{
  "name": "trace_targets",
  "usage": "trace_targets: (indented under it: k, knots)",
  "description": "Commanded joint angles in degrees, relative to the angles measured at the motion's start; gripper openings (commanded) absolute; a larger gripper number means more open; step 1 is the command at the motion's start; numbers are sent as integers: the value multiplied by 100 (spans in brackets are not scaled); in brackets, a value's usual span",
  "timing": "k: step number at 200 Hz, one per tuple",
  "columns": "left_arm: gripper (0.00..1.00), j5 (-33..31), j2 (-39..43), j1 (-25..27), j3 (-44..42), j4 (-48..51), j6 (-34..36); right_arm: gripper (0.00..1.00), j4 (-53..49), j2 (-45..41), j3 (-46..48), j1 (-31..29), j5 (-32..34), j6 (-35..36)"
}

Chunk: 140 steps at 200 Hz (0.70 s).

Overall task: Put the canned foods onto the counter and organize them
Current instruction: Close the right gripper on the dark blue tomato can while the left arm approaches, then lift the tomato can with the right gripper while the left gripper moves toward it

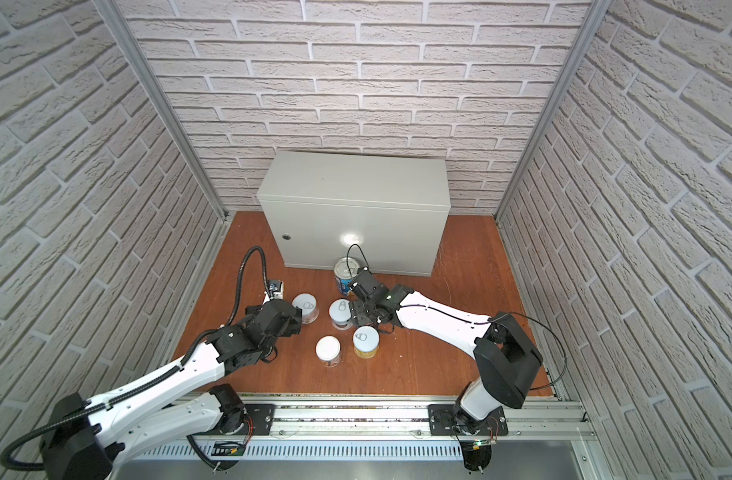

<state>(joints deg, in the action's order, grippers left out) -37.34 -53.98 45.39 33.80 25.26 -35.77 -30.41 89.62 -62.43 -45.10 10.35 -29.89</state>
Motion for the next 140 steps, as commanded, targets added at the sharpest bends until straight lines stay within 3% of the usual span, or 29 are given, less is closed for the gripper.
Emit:
trace_targets:
  k: [1, 140]
  knots:
    - [98, -27, -16, -38, 135, -180, 33, 55, -50, 5, -224, -25, 31, -175]
    - [98, 7, 1, -39, 30, -157, 243, 48, -292, -333, -662, -1, 77, -399]
